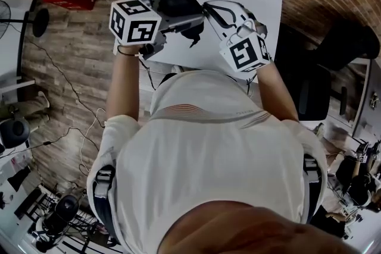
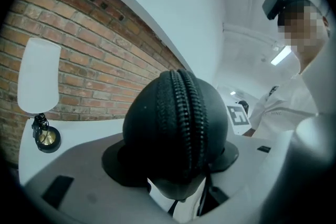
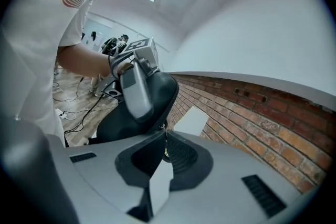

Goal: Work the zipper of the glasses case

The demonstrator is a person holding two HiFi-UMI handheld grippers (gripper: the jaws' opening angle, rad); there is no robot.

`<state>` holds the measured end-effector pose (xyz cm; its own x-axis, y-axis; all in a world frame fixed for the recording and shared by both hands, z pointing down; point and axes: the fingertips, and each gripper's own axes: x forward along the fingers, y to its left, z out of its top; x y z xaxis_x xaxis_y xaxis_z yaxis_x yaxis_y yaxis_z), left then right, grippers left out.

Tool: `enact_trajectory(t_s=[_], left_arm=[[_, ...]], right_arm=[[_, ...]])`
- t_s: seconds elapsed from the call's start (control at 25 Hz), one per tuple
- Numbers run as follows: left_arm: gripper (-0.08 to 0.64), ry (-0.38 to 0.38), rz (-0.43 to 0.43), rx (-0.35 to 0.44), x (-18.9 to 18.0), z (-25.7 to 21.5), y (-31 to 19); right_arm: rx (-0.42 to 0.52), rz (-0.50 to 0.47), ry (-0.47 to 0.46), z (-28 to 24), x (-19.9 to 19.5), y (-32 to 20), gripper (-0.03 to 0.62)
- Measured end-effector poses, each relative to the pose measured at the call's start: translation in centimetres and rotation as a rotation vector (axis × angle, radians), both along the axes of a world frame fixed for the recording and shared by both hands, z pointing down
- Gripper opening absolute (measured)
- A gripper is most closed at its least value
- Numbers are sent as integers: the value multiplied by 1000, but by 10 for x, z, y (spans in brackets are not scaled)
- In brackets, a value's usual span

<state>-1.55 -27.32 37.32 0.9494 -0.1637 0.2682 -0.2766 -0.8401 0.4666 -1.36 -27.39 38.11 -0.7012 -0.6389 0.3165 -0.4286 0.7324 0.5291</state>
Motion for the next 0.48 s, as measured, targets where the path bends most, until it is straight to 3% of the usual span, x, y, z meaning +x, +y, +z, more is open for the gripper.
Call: enact_trajectory(t_s=[0.2, 0.48], left_arm=[[265, -138, 64, 0, 11, 28, 13], [267, -397, 136, 57, 15, 74, 27]], right_arm=[[39, -11, 11, -4, -1, -4, 60], [114, -42, 94, -1, -2, 3, 61]])
